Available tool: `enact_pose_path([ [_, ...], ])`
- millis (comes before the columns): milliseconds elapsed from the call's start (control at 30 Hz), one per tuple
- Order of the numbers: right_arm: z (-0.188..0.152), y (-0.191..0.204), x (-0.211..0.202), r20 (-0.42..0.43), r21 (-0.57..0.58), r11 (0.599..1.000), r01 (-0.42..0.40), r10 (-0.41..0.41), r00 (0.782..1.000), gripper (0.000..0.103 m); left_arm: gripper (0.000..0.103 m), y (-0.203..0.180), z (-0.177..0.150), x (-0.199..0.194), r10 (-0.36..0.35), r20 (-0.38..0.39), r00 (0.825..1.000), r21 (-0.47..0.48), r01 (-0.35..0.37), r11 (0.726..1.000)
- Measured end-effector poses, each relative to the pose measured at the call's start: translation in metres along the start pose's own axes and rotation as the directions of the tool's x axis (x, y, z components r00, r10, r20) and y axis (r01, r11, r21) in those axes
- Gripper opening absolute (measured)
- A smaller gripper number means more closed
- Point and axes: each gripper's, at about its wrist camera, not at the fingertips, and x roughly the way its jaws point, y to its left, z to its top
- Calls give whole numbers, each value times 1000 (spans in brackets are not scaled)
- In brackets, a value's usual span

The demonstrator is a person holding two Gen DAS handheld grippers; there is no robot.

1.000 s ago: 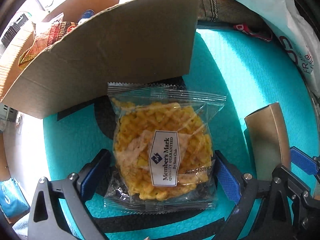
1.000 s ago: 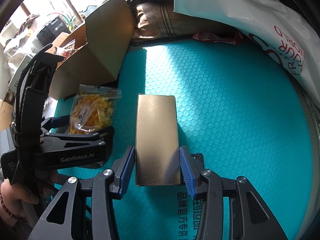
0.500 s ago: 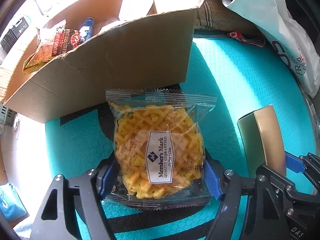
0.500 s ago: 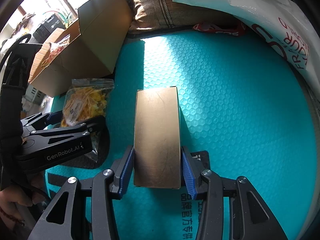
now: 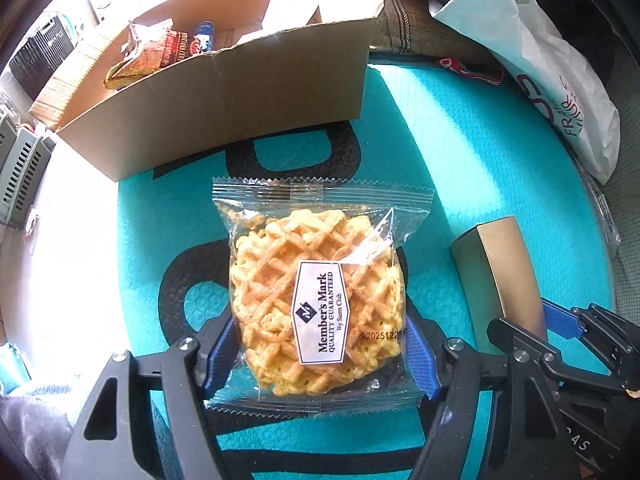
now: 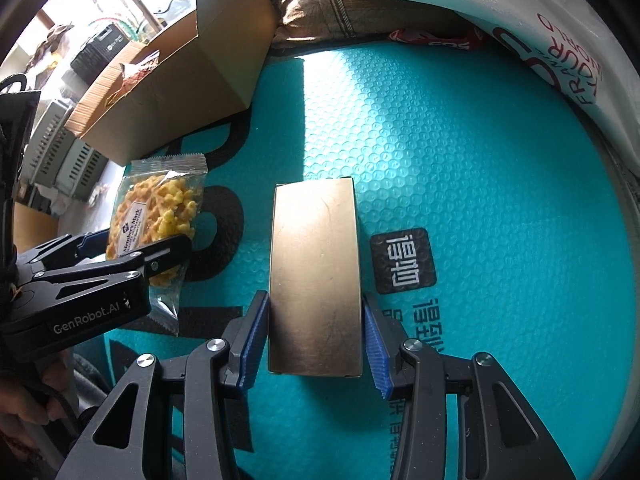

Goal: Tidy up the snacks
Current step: 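Lift the waffle pack and gold box with both tools toward the box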

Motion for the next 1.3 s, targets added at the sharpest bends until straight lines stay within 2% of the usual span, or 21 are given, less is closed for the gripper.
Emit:
enact_pose_path([
  [467, -34, 33, -39, 20, -47, 997, -65, 66, 998, 44, 71, 15, -33, -55, -15, 69, 997, -4, 15, 1000],
  [800, -31, 67, -65, 68, -111, 987, -116, 124, 990, 44, 71, 23, -55, -107, 4, 169, 986, -29, 1, 1000],
  [1100, 4, 99, -97, 163, -207, 969, -138, 173, 971, 44, 71, 46, -23, -151, 19, 292, 956, -46, -5, 999],
  [1300, 42, 119, -118, 245, -280, 954, -107, 178, 953, 43, 71, 58, 12, -174, 28, 362, 932, -42, -13, 999],
])
